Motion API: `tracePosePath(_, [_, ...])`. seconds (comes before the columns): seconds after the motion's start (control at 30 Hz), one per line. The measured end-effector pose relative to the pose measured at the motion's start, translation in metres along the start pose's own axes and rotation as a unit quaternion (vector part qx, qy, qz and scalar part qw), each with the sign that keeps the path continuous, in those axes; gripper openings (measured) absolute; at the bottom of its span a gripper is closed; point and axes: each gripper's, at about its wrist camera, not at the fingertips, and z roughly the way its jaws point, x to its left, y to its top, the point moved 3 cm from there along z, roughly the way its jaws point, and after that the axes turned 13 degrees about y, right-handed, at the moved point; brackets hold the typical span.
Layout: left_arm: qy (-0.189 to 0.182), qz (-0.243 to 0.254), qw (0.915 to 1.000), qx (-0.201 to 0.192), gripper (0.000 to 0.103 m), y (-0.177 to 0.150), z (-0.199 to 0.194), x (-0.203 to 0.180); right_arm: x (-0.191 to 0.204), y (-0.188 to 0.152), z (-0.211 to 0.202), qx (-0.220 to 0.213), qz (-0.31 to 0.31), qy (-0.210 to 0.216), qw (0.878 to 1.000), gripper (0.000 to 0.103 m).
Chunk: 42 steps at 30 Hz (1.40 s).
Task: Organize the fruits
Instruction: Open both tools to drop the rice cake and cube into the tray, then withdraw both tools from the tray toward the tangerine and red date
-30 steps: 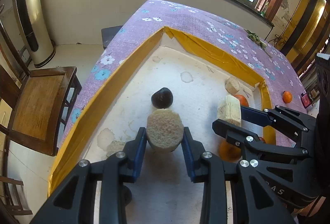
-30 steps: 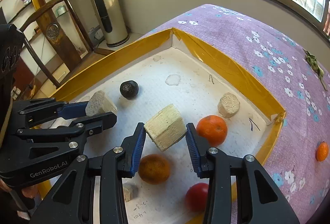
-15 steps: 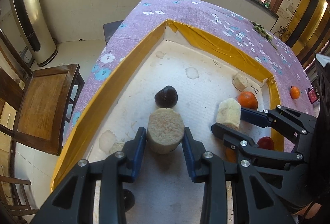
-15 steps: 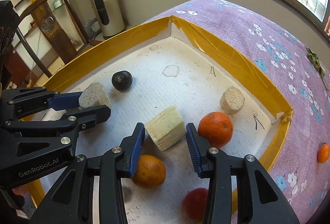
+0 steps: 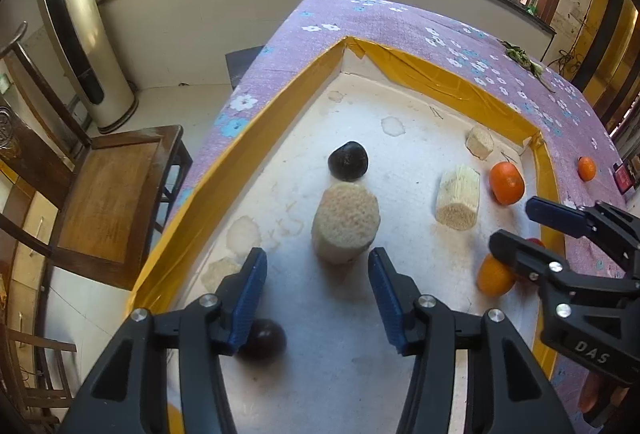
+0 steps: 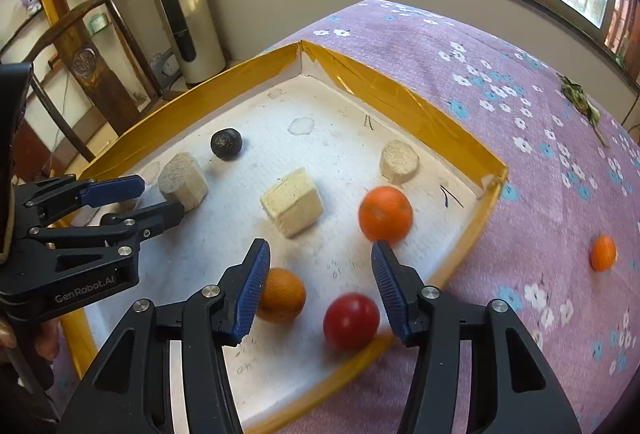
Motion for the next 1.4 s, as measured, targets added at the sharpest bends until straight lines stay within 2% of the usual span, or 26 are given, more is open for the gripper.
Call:
tracePosePath(0.13, [0.002,-0.004,0.9999,-0.011,0.062,-0.007,-0.013,-0.001,0.003,-0.01,-0.015,-0.011,0.009,0.008,1.0,0.054])
tracePosePath(0.4, [-0.004,0.007,0.9994,-0.034,0.065,-0.018,-0.044,-0.022,0.004,-0.036,-0.049,-0.03,0.023,0.022,0.999,0.055])
tracePosePath(0.73, [-0.022,0.032,0.9976,-0.057,0.073,-0.022,-0.076,-0.074,-0.034,-0.072,-0.093,-0.05,0.062,0.008,0.997,0.058])
tracePosePath(0.83, [-0.023,0.039,0.9969,-0.063,0.077,-0.022,-0.084,-0.089,-0.058,-0.085,-0.108,-0.056,0.084,-0.004,0.995,0.059])
tracePosePath(1.03, [-0.034,0.057,0.996,-0.06,0.077,-0.021,-0.091,-0.124,-0.119,-0.1,-0.135,-0.073,0.127,-0.041,0.988,0.059])
tracePosePath(1.27, [-0.044,0.091,0.9938,-0.048,0.077,-0.018,-0.09,-0.169,-0.207,-0.082,-0.158,-0.098,0.143,-0.094,0.98,0.059])
tracePosePath(1.4, [-0.076,0.114,0.9895,-0.046,0.077,0.001,-0.091,-0.214,-0.257,-0.071,-0.149,-0.082,0.156,-0.115,0.978,0.059])
